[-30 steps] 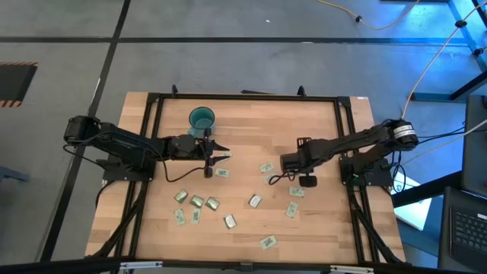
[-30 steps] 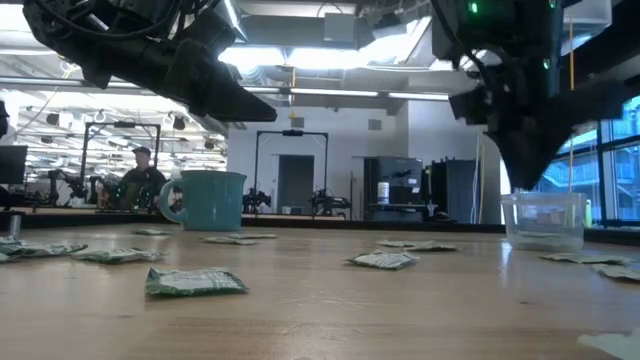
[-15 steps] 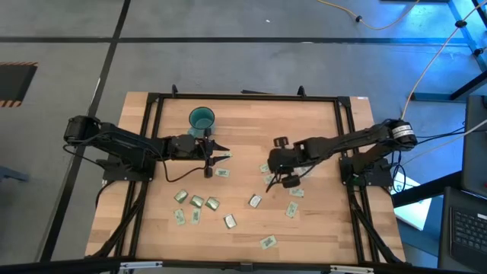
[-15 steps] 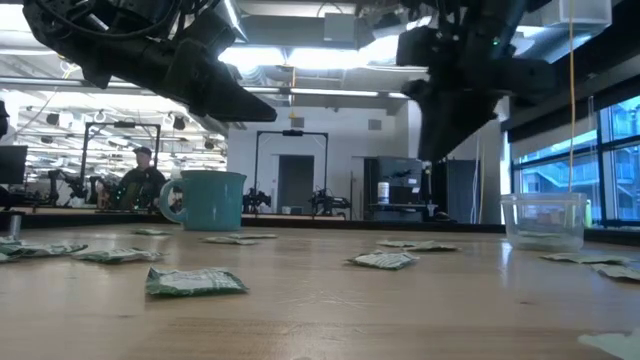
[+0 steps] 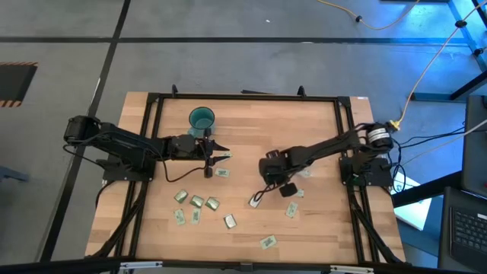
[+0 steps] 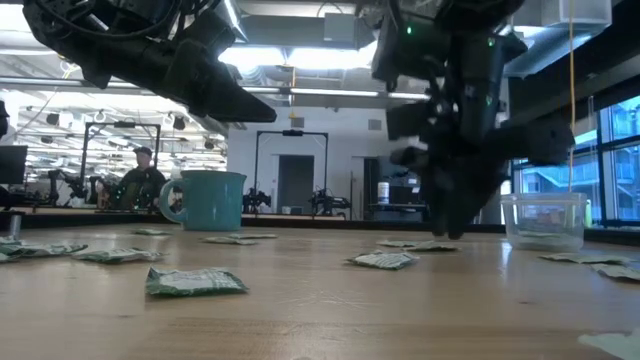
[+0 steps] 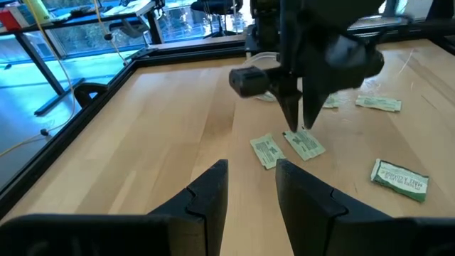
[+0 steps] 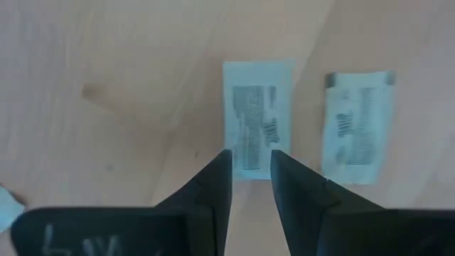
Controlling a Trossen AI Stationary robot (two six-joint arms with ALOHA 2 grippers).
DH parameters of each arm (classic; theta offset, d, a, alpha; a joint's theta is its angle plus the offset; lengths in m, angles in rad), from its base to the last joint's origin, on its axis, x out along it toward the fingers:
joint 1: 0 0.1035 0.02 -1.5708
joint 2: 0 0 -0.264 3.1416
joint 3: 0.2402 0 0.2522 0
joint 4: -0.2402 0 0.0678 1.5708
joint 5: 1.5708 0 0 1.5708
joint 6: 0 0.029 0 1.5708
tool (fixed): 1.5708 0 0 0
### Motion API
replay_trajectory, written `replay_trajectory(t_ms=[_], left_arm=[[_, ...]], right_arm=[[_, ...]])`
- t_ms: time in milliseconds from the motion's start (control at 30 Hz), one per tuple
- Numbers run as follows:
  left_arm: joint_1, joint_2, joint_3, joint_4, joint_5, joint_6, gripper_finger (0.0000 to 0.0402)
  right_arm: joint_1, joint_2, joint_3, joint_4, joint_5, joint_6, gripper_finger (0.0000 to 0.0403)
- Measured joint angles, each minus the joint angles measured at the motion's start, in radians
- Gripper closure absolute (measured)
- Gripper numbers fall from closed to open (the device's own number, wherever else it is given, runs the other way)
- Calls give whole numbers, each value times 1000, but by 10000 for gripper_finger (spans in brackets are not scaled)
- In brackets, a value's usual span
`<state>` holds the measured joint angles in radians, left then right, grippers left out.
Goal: Pick and place Stevia / Truvia into bins
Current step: Put the stevia packet into the transparent bin
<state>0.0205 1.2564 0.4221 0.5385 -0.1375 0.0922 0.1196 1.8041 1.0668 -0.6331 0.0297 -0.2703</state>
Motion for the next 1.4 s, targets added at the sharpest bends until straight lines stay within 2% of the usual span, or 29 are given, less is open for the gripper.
replay_trajectory(t_ms=[533,767,967,1200,1400], left_arm=[[0,0,0,0,0,0,288],[0,0,0,-8,0,0,288],[0,0,0,-13,0,0,288],[0,0,0,-15,0,0,288],[0,0,0,-17,0,0,288]], right_arm=[[0,42,12,-21,7,0,393],[0,-32,54,-132,-4,32,399],[-2,-174,66,-275,0,164,398],[-2,-327,50,-522,67,471,398],[-2,-383,-43,-545,66,611,398]])
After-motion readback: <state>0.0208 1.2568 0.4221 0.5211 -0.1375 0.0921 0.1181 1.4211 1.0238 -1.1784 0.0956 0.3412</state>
